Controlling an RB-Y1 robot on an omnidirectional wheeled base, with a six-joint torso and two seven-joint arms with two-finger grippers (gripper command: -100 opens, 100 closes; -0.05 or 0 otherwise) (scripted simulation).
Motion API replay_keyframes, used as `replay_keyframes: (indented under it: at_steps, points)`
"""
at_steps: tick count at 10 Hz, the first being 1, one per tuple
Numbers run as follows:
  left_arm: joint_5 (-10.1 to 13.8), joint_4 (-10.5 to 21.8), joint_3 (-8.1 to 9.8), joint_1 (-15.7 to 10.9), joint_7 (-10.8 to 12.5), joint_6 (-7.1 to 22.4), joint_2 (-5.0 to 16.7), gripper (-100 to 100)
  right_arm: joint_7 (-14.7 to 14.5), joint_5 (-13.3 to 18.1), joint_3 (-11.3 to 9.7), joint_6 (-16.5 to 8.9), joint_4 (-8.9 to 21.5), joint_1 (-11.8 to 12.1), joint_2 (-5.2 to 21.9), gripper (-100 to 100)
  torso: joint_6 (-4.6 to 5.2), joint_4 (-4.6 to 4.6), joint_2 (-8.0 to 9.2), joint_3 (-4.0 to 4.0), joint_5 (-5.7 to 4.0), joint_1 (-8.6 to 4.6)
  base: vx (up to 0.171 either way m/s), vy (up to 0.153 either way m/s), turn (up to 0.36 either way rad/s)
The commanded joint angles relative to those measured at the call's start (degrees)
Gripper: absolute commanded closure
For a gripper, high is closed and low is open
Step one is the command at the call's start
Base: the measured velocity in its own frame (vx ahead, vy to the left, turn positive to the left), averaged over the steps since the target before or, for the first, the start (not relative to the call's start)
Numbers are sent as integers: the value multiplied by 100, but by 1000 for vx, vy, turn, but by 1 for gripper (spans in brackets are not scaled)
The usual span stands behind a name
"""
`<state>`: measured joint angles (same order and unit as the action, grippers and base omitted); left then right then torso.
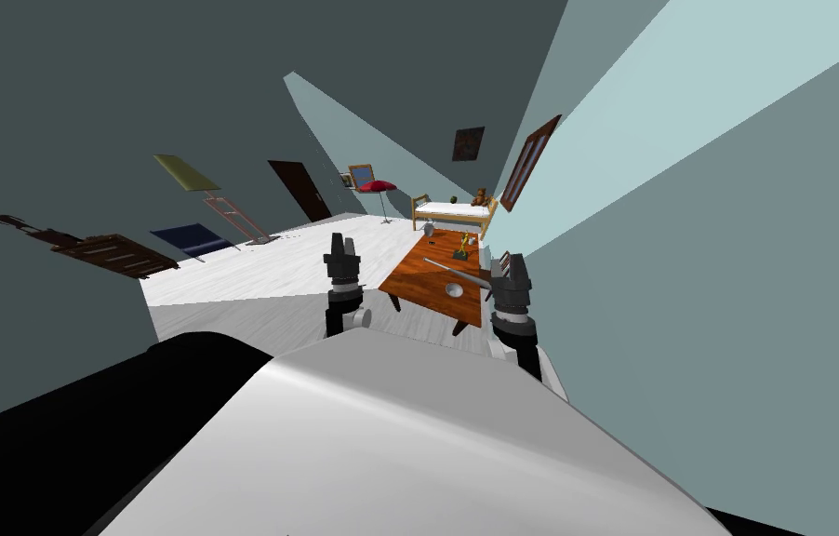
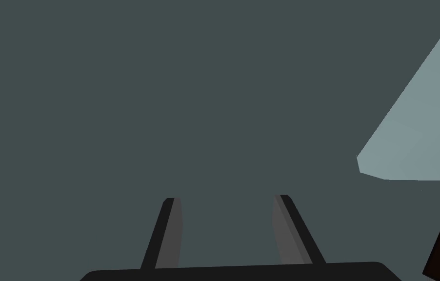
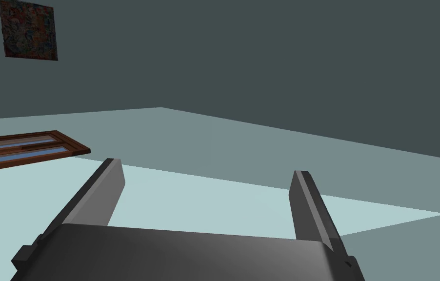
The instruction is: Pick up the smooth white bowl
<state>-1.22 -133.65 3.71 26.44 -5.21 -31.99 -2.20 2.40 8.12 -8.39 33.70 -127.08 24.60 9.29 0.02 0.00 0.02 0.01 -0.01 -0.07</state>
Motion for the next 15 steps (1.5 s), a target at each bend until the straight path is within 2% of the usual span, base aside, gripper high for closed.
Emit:
replay_keyframes:
  at_steps: [1, 5, 9, 15]
  points:
    - [0, 0, 0, 0, 0, 0, 0, 0, -1, 1, -1, 2, 1, 1, 0, -100, 0, 0, 0, 0, 0, 0, 0, 0, 0]
    - [0, 0, 0, 0, 0, 0, 0, 0, -1, 1, -1, 2, 1, 1, 0, -100, 0, 0, 0, 0, 0, 0, 1, 1, 2]
    - [0, 0, -1, 0, 0, 0, 0, 0, -31, 503, 87, -319, 588, -294, 199, -100, -3, -4, -18, -10, 5, 23, 37, 51, 144]
    - [0, 0, 0, 0, 0, 0, 0, 0, -31, 503, 87, -319, 612, -294, 199, -100, -1, -1, -4, -2, 2, 9, 4, 6, 18]
